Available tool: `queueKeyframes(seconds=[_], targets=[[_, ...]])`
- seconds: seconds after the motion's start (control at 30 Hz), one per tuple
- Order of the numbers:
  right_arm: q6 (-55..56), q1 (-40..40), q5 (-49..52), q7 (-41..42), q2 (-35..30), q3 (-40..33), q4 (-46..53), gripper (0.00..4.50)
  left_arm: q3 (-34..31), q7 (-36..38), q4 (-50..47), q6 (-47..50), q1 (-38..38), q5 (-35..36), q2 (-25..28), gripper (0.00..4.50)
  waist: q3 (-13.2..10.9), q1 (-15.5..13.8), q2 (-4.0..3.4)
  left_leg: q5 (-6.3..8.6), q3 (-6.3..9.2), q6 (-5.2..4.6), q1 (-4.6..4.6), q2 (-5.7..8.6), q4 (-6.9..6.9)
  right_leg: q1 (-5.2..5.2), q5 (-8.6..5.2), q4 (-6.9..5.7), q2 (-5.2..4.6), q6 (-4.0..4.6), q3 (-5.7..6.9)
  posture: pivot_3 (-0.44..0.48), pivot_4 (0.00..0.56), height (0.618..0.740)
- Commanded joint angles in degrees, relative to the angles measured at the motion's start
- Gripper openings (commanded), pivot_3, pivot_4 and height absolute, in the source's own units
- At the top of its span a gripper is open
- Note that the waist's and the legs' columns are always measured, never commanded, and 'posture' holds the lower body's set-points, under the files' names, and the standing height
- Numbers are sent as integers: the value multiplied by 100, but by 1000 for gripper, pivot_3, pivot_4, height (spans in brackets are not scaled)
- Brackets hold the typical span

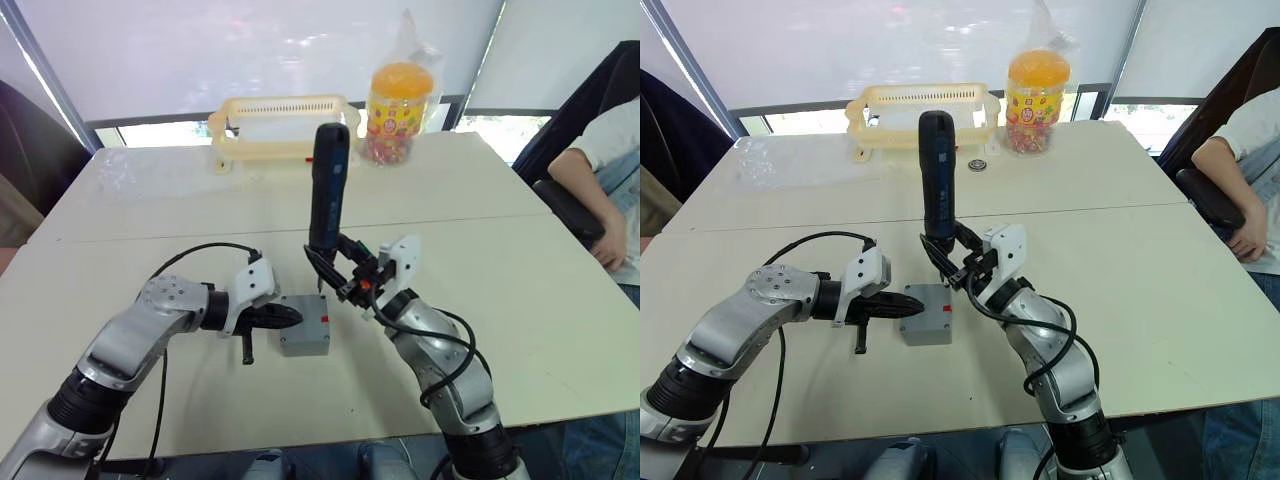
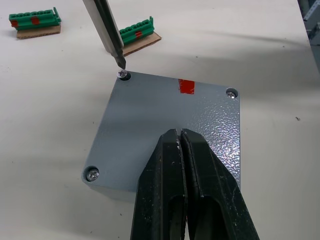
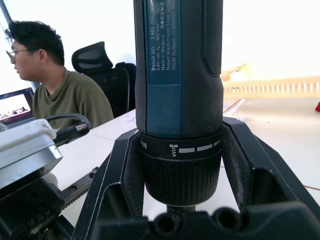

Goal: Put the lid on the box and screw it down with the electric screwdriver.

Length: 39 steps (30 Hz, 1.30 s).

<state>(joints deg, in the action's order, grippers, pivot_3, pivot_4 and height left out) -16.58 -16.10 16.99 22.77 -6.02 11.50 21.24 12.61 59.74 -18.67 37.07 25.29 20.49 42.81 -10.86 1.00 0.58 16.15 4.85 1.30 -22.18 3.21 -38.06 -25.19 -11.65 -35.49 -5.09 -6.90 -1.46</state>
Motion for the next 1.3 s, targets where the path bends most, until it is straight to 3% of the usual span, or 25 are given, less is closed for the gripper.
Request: queueKeyframes(seconds=[0.03, 1.3], targets=[[254, -62, -5, 15, 55, -20, 265, 1782, 95, 12, -2, 79, -108, -71, 75, 62, 0, -1, 0, 0, 0, 0, 0, 0, 0, 0, 0, 0, 0, 0, 0, 0, 150, 740], [595, -79, -180, 46, 45, -79, -158, 1782, 82, 4, -30, 123, -102, -55, 85, 62, 0, -1, 0, 0, 0, 0, 1, 0, 0, 1, 0, 0, 0, 0, 0, 0, 150, 740]])
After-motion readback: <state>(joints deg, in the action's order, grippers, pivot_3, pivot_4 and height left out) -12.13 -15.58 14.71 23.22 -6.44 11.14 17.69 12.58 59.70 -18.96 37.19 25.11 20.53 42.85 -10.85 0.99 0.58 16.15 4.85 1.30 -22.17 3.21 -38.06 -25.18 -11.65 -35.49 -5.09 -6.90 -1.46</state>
